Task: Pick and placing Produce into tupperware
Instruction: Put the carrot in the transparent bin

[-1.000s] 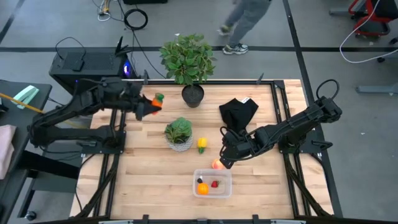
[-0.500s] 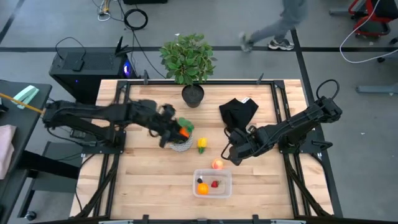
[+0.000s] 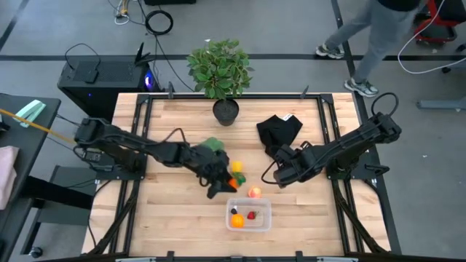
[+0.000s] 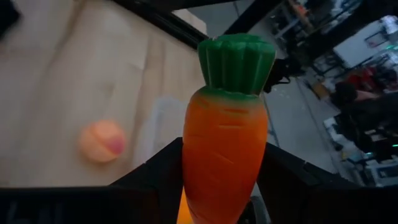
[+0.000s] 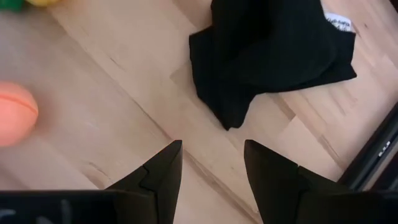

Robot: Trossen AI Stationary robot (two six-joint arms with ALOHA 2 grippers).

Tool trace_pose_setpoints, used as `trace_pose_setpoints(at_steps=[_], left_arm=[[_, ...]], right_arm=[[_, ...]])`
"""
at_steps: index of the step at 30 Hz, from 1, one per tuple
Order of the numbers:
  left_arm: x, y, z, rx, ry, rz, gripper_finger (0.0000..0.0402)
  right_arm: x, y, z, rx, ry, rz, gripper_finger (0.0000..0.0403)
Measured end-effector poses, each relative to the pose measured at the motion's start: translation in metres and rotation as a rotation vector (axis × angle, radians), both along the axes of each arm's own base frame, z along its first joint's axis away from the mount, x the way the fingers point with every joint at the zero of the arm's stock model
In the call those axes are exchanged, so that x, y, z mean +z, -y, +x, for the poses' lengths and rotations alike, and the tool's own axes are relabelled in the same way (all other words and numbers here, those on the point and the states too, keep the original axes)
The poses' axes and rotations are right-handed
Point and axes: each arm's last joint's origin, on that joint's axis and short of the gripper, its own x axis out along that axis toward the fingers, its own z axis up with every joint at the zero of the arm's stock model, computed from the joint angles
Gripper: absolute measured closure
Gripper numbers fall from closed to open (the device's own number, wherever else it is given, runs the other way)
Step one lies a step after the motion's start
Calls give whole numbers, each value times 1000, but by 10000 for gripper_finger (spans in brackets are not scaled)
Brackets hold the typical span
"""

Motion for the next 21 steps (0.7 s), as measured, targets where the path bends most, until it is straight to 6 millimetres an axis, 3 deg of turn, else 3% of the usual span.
trace_pose_setpoints(at_steps=[12, 18, 21], left_arm=[[-32, 26, 16, -55, -10, 21, 223], [-32, 32, 15, -38, 8, 78, 220], [-22, 36, 19, -51, 41, 120, 224]], right_arm=[[16, 5, -9, -32, 102, -5, 224], [21, 6, -12, -49, 141, -2, 224], [21, 6, -12, -50, 143, -3, 224]])
